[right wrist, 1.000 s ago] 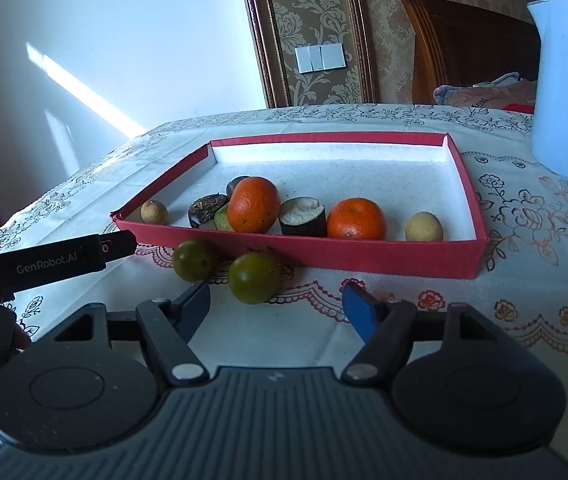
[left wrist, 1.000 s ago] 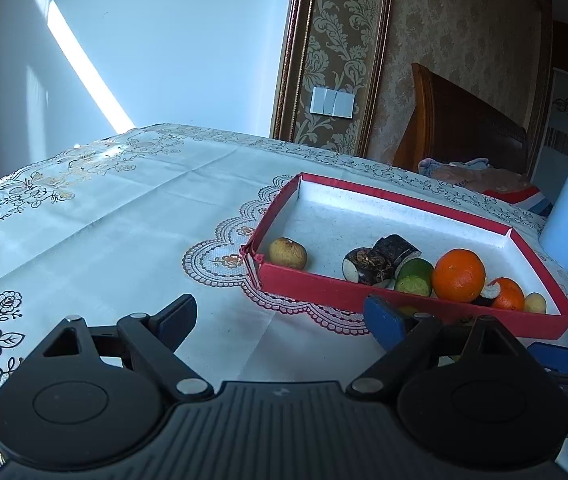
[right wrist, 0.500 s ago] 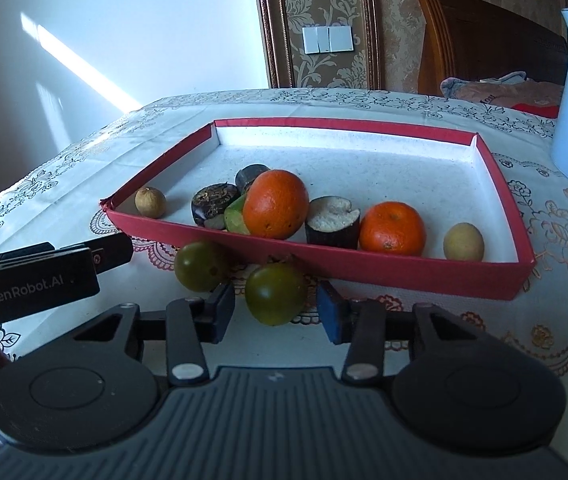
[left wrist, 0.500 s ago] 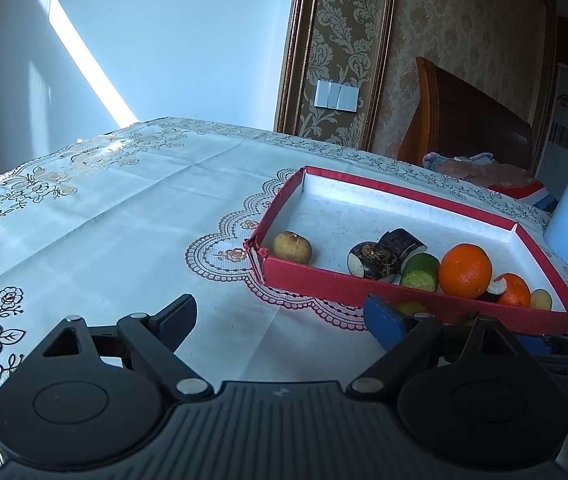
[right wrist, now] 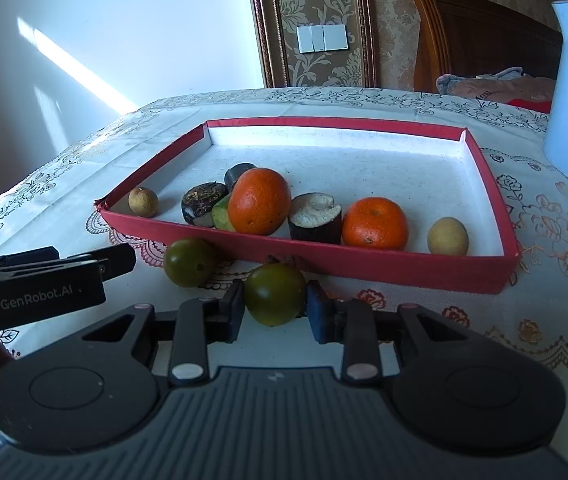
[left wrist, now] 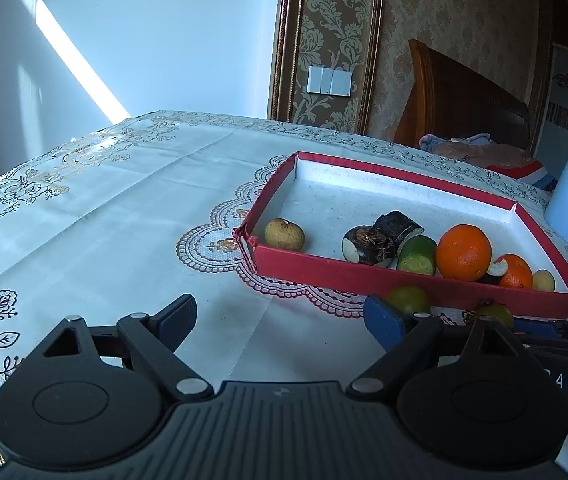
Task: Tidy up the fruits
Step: 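Lower right gripper onto a green round fruit and close on it, then lower left gripper onto another green round fruit and close while right gripper holds its fruit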
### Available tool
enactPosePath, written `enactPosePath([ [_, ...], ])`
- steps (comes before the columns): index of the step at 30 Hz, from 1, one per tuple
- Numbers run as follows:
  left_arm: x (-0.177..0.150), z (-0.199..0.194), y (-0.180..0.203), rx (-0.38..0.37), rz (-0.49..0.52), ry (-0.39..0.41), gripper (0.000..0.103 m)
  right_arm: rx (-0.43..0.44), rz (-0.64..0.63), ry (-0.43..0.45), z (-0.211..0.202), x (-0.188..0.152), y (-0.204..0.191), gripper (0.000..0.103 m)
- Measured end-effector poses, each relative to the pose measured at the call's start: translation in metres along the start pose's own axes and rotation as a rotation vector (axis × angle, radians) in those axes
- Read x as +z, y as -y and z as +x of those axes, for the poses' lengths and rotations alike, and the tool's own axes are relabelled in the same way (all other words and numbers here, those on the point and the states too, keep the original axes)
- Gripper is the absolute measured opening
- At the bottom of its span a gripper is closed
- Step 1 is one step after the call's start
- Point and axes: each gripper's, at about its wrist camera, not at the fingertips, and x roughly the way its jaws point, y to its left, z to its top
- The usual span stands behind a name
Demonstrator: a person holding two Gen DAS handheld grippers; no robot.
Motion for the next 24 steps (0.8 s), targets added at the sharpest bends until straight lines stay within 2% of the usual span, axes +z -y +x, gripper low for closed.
enactPosePath([
  [11,0.002,0.003,0.017,-0.023,0.093,-0.023,0.091,-0.005,0.036,0.008,-0.020,-0.008,0.031,0.031],
  [16,0.006,0.002,0.028,-0.095,0.090,-0.034,0.091,0.002,0.049,0.011,-0.020,-0.009,0.034,0.031],
  [19,0.005,0.003,0.041,-0.109,0.125,-0.031,0.091,0.004,0.054,0.012,-0.020,-0.010,0.035,0.031],
  [24,0.007,0.013,0.056,-0.097,0.152,-0.042,0.091,0.002,0.069,0.016,-0.020,-0.010,0.037,0.031],
])
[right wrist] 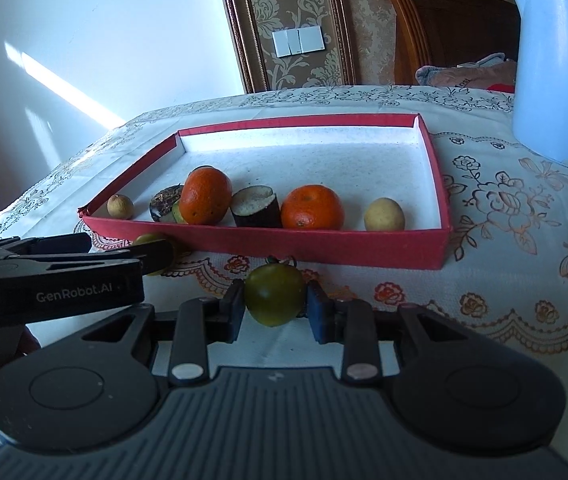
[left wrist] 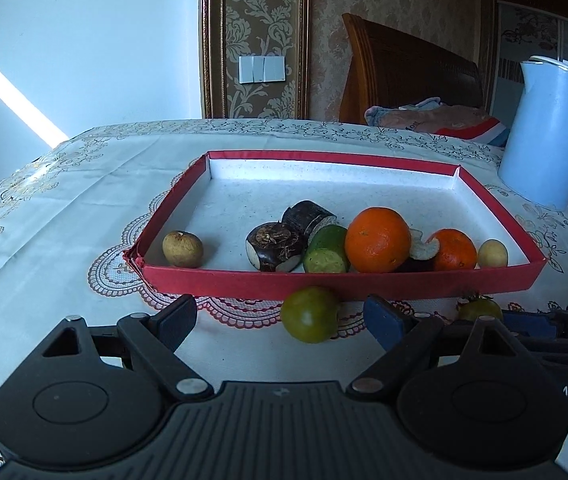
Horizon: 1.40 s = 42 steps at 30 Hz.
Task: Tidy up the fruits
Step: 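Lower left gripper onto another green round fruit and close while right gripper holds its fruit, then lift and carry green fruits with both grippers over the tray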
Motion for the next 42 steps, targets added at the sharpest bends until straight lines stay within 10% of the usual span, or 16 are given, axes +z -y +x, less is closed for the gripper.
enactPosePath([
  [27,-0.002,0.016,0.018,0.002,0.059,-0.044,0.038,0.001,0.015,0.006,0.000,-0.001,0.004,0.031],
  [42,-0.003,0.011,0.015,-0.017,0.040,-0.024,0.033,-0.018,0.000,0.009,0.001,-0.002,0.000,0.031],
])
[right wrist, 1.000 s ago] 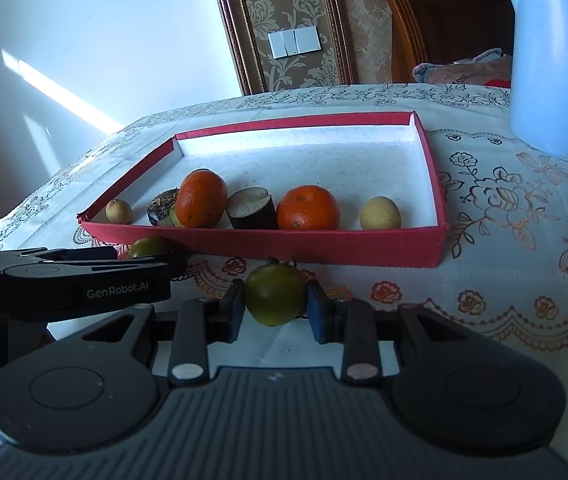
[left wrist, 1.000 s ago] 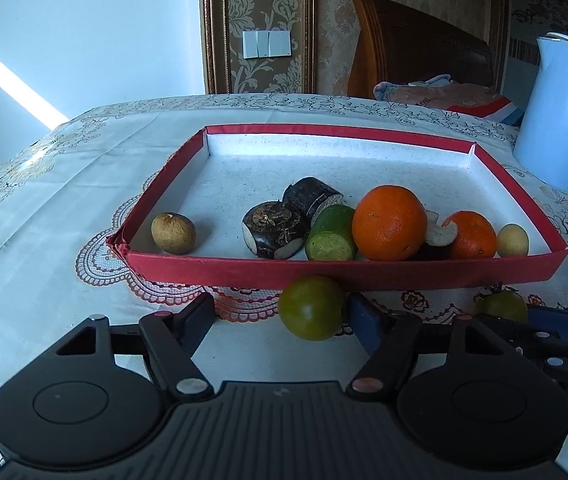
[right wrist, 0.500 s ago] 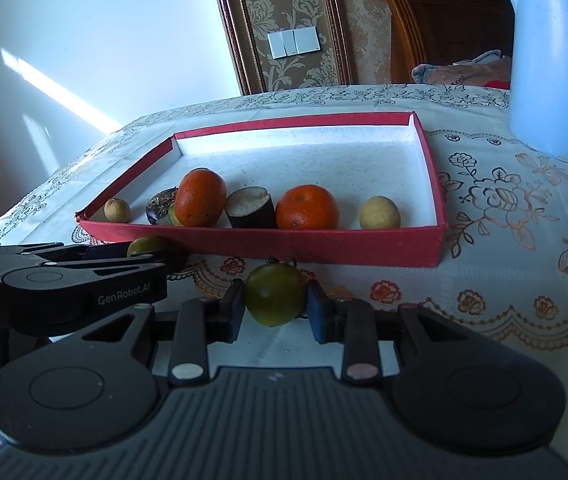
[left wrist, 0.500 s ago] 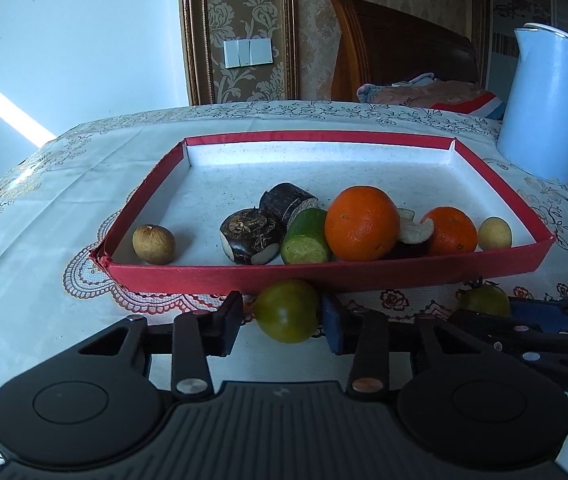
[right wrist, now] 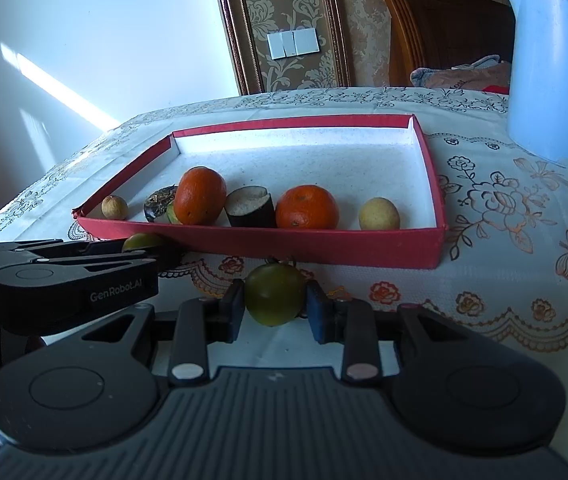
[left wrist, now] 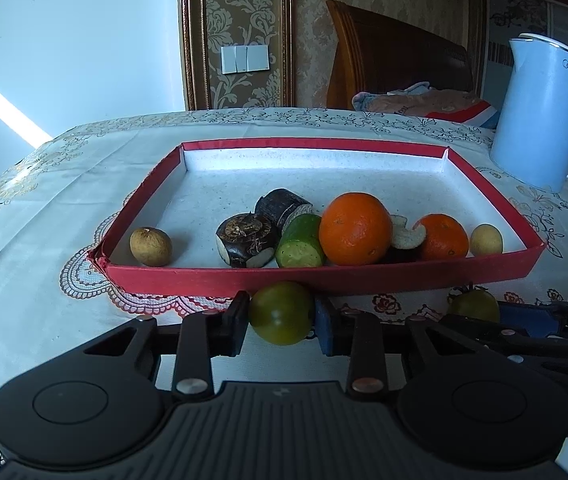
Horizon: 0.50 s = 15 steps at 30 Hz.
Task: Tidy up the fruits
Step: 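Lift and carry green fruits with both grippers over the tray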
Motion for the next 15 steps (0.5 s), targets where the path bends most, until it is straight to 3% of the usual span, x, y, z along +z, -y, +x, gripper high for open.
enactPosePath([
  [15,-0.0030,-0.0095,0.0063,0.020,0.004,0.034,0.033,-0.020,0.008,0.025,-0.0044,-0.0005,0.0012,0.031],
])
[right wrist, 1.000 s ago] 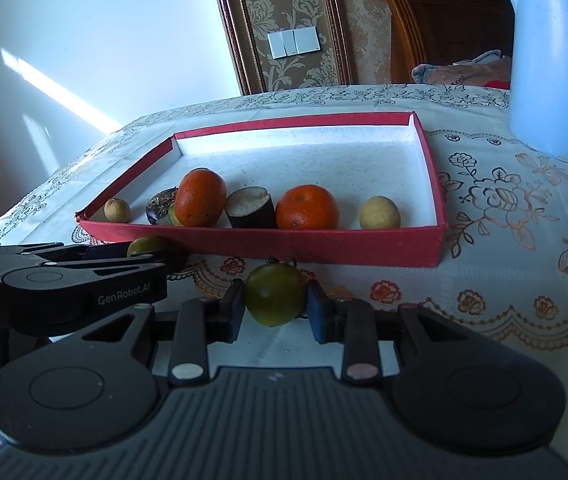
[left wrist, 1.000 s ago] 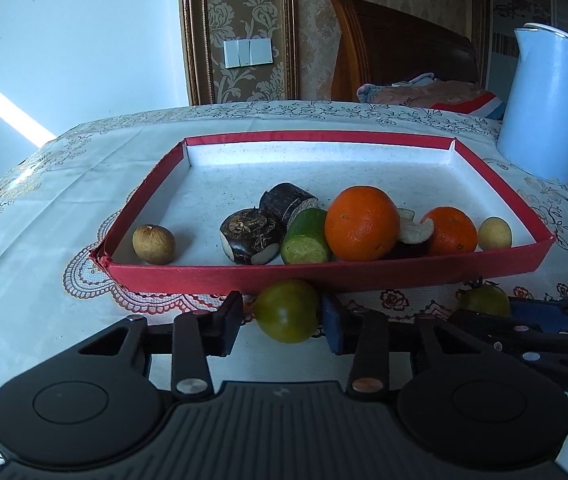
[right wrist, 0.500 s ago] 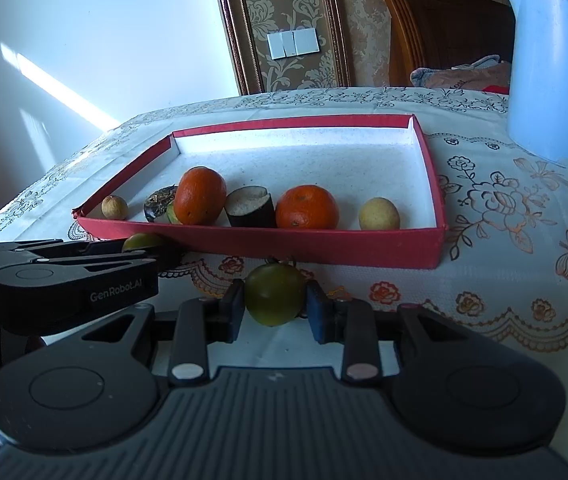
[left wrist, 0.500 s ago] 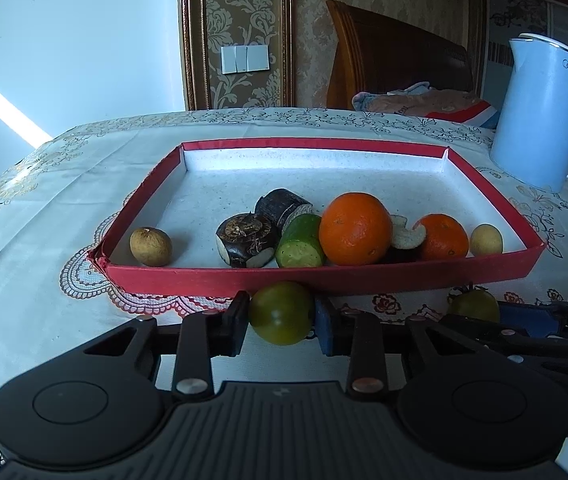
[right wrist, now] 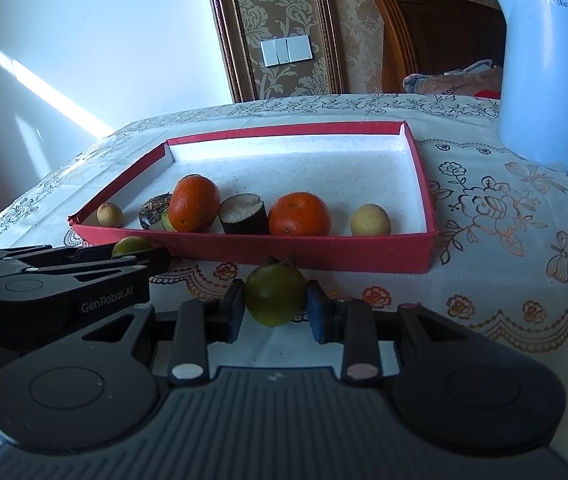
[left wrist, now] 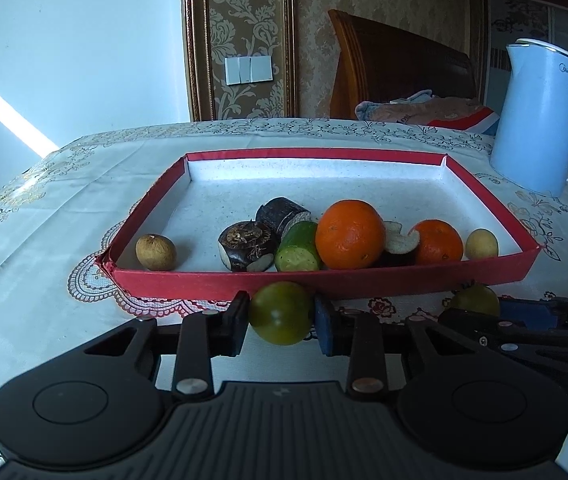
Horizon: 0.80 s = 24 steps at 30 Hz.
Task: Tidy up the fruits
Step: 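Lift and carry green fruits with both grippers over the tray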
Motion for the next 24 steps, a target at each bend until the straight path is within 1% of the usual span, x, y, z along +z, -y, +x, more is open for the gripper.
enactPosePath([
  [10,-0.0004,-0.0026,0.0018,0.018,0.000,0.012,0.033,0.002,0.002,0.014,-0.0028,0.0005,-0.0001,0.031],
  [24,0.0012,-0.0092,0.0019,0.031,-0.011,0.053,0.033,0.012,-0.008,0.038,-0.0070,0.0025,-0.0035,0.031],
])
